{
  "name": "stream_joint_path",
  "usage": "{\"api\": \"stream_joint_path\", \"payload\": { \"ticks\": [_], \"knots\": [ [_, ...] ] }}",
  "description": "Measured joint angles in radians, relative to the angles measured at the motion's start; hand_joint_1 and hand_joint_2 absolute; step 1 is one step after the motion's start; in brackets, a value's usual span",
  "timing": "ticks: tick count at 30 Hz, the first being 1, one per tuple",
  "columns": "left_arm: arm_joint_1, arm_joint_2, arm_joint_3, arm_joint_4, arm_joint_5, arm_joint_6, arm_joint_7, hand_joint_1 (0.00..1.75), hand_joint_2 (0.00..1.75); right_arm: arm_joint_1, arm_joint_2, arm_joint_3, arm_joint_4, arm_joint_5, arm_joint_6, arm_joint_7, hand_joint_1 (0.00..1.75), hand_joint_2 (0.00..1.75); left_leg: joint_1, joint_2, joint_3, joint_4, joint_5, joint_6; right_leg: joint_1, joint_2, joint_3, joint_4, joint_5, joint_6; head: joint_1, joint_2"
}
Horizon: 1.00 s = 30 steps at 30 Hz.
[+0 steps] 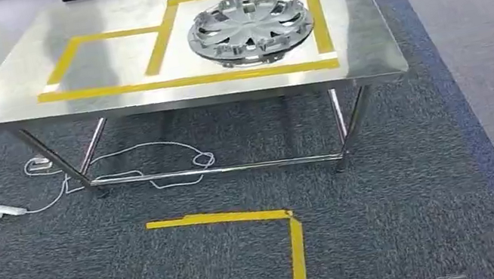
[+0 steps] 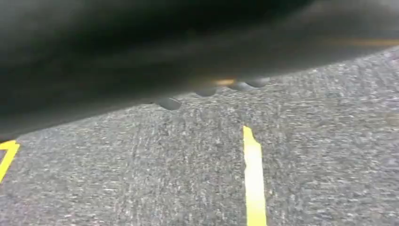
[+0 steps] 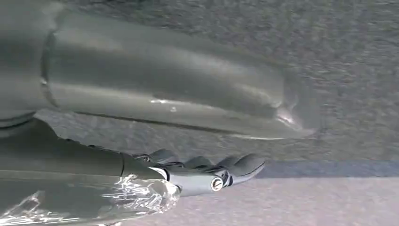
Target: Take the parts from the cabinet and place them on the table.
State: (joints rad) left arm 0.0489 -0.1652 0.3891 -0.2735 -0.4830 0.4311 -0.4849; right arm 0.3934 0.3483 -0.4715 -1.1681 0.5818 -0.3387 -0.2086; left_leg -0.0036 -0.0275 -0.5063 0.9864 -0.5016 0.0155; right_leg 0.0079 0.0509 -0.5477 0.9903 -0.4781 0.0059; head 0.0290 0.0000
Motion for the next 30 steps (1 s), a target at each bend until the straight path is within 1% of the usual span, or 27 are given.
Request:
{"api": "stream_joint_path", "payload": {
  "ticks": [1, 2, 3, 5, 6, 7, 8, 9, 10, 11, 12, 13, 15, 16, 17, 18, 19, 20, 21, 22, 23, 24, 25, 26, 27, 28, 30],
  "knots": [
    [0.001, -0.002, 0.002, 0.0, -0.003, 0.0, 0.0, 0.0, 0.0, 0.001, 0.0, -0.005, 0.005, 0.011, 0.0, 0.02, 0.0, 0.0, 0.009, 0.008, 0.0, -0.011, 0.009, 0.007, 0.002, 0.001, -0.012, 0.004, -0.003, 0.004, 0.001, 0.0],
    [0.0, -0.002, 0.005, -0.002, -0.006, 0.0, 0.001, 0.0, 0.0, 0.003, 0.001, -0.008, 0.011, 0.021, 0.001, 0.038, 0.0, 0.0, 0.009, 0.015, 0.0, -0.011, 0.011, 0.01, 0.0, -0.016, -0.021, 0.028, -0.025, 0.01, 0.003, 0.0],
    [0.0, -0.003, 0.008, -0.004, -0.008, 0.0, 0.001, 0.0, 0.0, 0.002, 0.002, -0.009, 0.017, 0.031, 0.002, 0.058, 0.0, 0.0, 0.01, 0.02, -0.005, -0.011, 0.014, 0.013, -0.002, -0.029, -0.046, 0.088, -0.066, 0.017, 0.01, 0.0],
    [0.003, -0.006, 0.018, -0.005, -0.014, -0.001, 0.004, 0.0, 0.0, 0.004, 0.002, -0.009, 0.032, 0.066, 0.008, 0.124, 0.0, 0.0, 0.009, 0.039, -0.012, -0.011, 0.016, 0.015, -0.01, -0.039, -0.12, 0.257, -0.148, 0.029, 0.01, 0.0],
    [0.005, -0.005, 0.023, -0.006, -0.021, -0.002, 0.007, 0.0, 0.0, 0.008, 0.003, -0.008, 0.042, 0.074, 0.005, 0.156, 0.0, 0.0, 0.01, 0.047, -0.015, -0.01, 0.018, 0.014, -0.012, -0.041, -0.142, 0.312, -0.165, 0.034, 0.012, 0.0],
    [0.007, -0.005, 0.026, -0.006, -0.023, -0.003, 0.008, 0.0, 0.0, 0.011, 0.005, -0.004, 0.054, 0.076, -0.002, 0.182, 0.0, 0.0, 0.01, 0.053, -0.016, -0.01, 0.019, 0.011, -0.016, -0.042, -0.14, 0.316, -0.156, 0.036, 0.011, 0.0],
    [0.007, -0.005, 0.03, -0.006, -0.025, -0.004, 0.008, 0.0, 0.0, 0.015, 0.005, 0.002, 0.066, 0.076, -0.012, 0.202, 0.0, 0.0, 0.01, 0.061, -0.016, -0.01, 0.02, 0.01, -0.02, -0.044, -0.115, 0.278, -0.129, 0.038, 0.011, 0.0],
    [0.006, -0.005, 0.034, -0.006, -0.027, -0.005, 0.008, 0.0, 0.0, 0.016, 0.005, 0.009, 0.078, 0.076, -0.021, 0.219, 0.0, 0.0, 0.01, 0.068, -0.016, -0.01, 0.02, 0.009, -0.022, -0.049, -0.068, 0.196, -0.088, 0.038, 0.011, 0.0],
    [0.005, -0.006, 0.039, -0.006, -0.029, -0.006, 0.008, 0.0, 0.0, 0.016, 0.005, 0.016, 0.087, 0.076, -0.026, 0.233, 0.0, 0.0, 0.011, 0.075, -0.014, -0.01, 0.021, 0.006, -0.022, -0.064, -0.008, 0.092, -0.049, 0.036, 0.011, 0.0],
    [0.004, -0.006, 0.042, -0.006, -0.03, -0.006, 0.008, 0.0, 0.0, 0.013, 0.005, 0.024, 0.095, 0.078, -0.028, 0.245, 0.0, 0.0, 0.011, 0.081, -0.01, -0.01, 0.022, -0.001, -0.022, -0.098, 0.042, 0.008, -0.035, 0.034, 0.012, 0.0],
    [0.005, -0.006, 0.045, -0.008, -0.032, -0.007, 0.008, 0.0, 0.0, 0.007, 0.005, 0.031, 0.103, 0.08, -0.028, 0.255, 0.0, 0.0, 0.004, 0.086, -0.013, -0.005, 0.018, -0.009, -0.014, -0.101, 0.044, -0.013, -0.042, 0.025, 0.011, 0.0],
    [0.004, -0.005, 0.047, -0.008, -0.034, -0.008, 0.008, 0.0, 0.0, 0.008, 0.006, 0.034, 0.108, 0.082, -0.028, 0.26, 0.0, 0.0, 0.005, 0.09, -0.012, -0.006, 0.02, -0.015, -0.013, -0.092, 0.04, -0.012, -0.039, 0.016, 0.006, 0.0],
    [0.002, -0.006, 0.053, -0.009, -0.04, -0.008, 0.008, 0.0, 0.0, 0.011, 0.008, 0.037, 0.122, 0.083, -0.026, 0.27, 0.0, 0.0, 0.01, 0.1, -0.009, -0.009, 0.024, -0.026, -0.007, -0.083, 0.035, -0.008, -0.038, 0.005, 0.008, 0.0],
    [0.003, -0.007, 0.056, -0.01, -0.04, -0.008, 0.008, 0.0, 0.0, 0.012, 0.009, 0.036, 0.127, 0.085, -0.025, 0.272, 0.0, 0.0, 0.012, 0.099, -0.01, -0.005, 0.02, -0.035, -0.011, -0.077, 0.037, -0.017, -0.029, -0.006, 0.008, 0.0],
    [0.003, -0.007, 0.059, -0.01, -0.041, -0.008, 0.008, 0.0, 0.0, 0.012, 0.011, 0.035, 0.13, 0.086, -0.024, 0.274, 0.0, 0.0, 0.014, 0.071, -0.017, 0.012, -0.001, -0.041, -0.013, -0.073, 0.046, -0.019, -0.023, -0.012, 0.005, 0.0],
    [0.004, -0.007, 0.063, -0.011, -0.042, -0.009, 0.008, 0.0, 0.0, 0.009, 0.011, 0.035, 0.134, 0.087, -0.02, 0.276, 0.0, 0.0, 0.015, 0.051, -0.035, 0.061, -0.045, -0.041, -0.013, -0.068, 0.041, -0.019, -0.019, -0.018, 0.002, 0.0],
    [0.005, -0.007, 0.068, -0.011, -0.045, -0.01, 0.008, 0.0, 0.0, 0.006, 0.011, 0.036, 0.137, 0.087, -0.018, 0.276, 0.0, 0.0, 0.014, 0.042, -0.067, 0.138, -0.093, -0.041, -0.011, -0.061, 0.037, -0.018, -0.015, -0.023, 0.002, 0.0],
    [0.007, -0.007, 0.071, -0.011, -0.051, -0.013, 0.008, 0.0, 0.0, 0.005, 0.012, 0.035, 0.14, 0.087, -0.014, 0.278, 0.0, 0.0, 0.014, 0.039, -0.099, 0.216, -0.13, -0.041, -0.008, -0.053, 0.034, -0.018, -0.013, -0.026, 0.002, 0.0],
    [0.01, -0.007, 0.075, -0.011, -0.055, -0.015, 0.01, 0.0, 0.0, 0.006, 0.012, 0.036, 0.142, 0.086, -0.01, 0.281, 0.0, 0.0, 0.014, 0.038, -0.125, 0.278, -0.151, -0.04, -0.006, -0.045, 0.031, -0.017, -0.012, -0.028, 0.002, 0.0],
    [0.012, -0.008, 0.079, -0.011, -0.062, -0.019, 0.012, 0.0, 0.0, 0.008, 0.012, 0.035, 0.146, 0.085, -0.002, 0.287, 0.0, 0.0, 0.014, 0.037, -0.132, 0.297, -0.145, -0.039, -0.004, -0.034, 0.028, -0.015, -0.011, -0.028, 0.002, 0.0],
    [0.014, -0.008, 0.084, -0.013, -0.064, -0.019, 0.013, 0.0, 0.0, 0.009, 0.012, 0.035, 0.148, 0.084, 0.002, 0.29, 0.0, 0.0, 0.014, 0.037, -0.119, 0.273, -0.119, -0.036, -0.003, -0.024, 0.027, -0.014, -0.01, -0.028, 0.002, 0.0],
    [0.015, -0.01, 0.089, -0.014, -0.066, -0.021, 0.015, 0.0, 0.0, 0.009, 0.012, 0.035, 0.149, 0.083, 0.006, 0.293, 0.0, 0.0, 0.014, 0.035, -0.087, 0.212, -0.075, -0.032, -0.002, -0.012, 0.027, -0.012, -0.01, -0.027, 0.003, 0.0],
    [0.015, -0.01, 0.093, -0.016, -0.072, -0.023, 0.017, 0.0, 0.0, 0.008, 0.013, 0.035, 0.15, 0.083, 0.012, 0.294, 0.0, 0.0, 0.014, 0.024, -0.047, 0.132, -0.032, -0.027, -0.002, -0.001, 0.027, -0.01, -0.009, -0.026, 0.002, 0.0],
    [0.016, -0.011, 0.096, -0.018, -0.077, -0.023, 0.018, 0.0, 0.0, 0.007, 0.013, 0.035, 0.151, 0.082, 0.017, 0.294, 0.0, 0.0, 0.014, -0.006, -0.011, 0.058, 0.0, -0.021, -0.003, 0.008, 0.026, -0.007, -0.009, -0.024, 0.002, 0.0],
    [0.016, -0.011, 0.101, -0.02, -0.08, -0.024, 0.018, 0.0, 0.0, 0.004, 0.013, 0.035, 0.153, 0.082, 0.022, 0.295, 0.0, 0.0, 0.013, -0.038, 0.006, 0.014, -0.003, -0.015, 0.004, 0.017, 0.019, 0.003, -0.011, -0.018, 0.002, 0.0],
    [0.015, -0.011, 0.103, -0.022, -0.082, -0.025, 0.019, 0.0, 0.0, 0.001, 0.013, 0.035, 0.153, 0.081, 0.022, 0.295, 0.0, 0.0, 0.016, -0.031, 0.006, 0.005, -0.008, -0.019, 0.002, 0.027, 0.01, 0.007, -0.009, -0.013, 0.002, 0.0],
    [0.015, -0.016, 0.108, -0.025, -0.082, -0.026, 0.019, 0.0, 0.0, 0.005, 0.013, 0.035, 0.156, 0.081, 0.023, 0.296, 0.0, 0.0, 0.009, -0.019, 0.003, 0.006, -0.006, -0.012, -0.005, 0.042, -0.007, 0.002, -0.002, 0.001, 0.001, 0.0]
  ]
}}
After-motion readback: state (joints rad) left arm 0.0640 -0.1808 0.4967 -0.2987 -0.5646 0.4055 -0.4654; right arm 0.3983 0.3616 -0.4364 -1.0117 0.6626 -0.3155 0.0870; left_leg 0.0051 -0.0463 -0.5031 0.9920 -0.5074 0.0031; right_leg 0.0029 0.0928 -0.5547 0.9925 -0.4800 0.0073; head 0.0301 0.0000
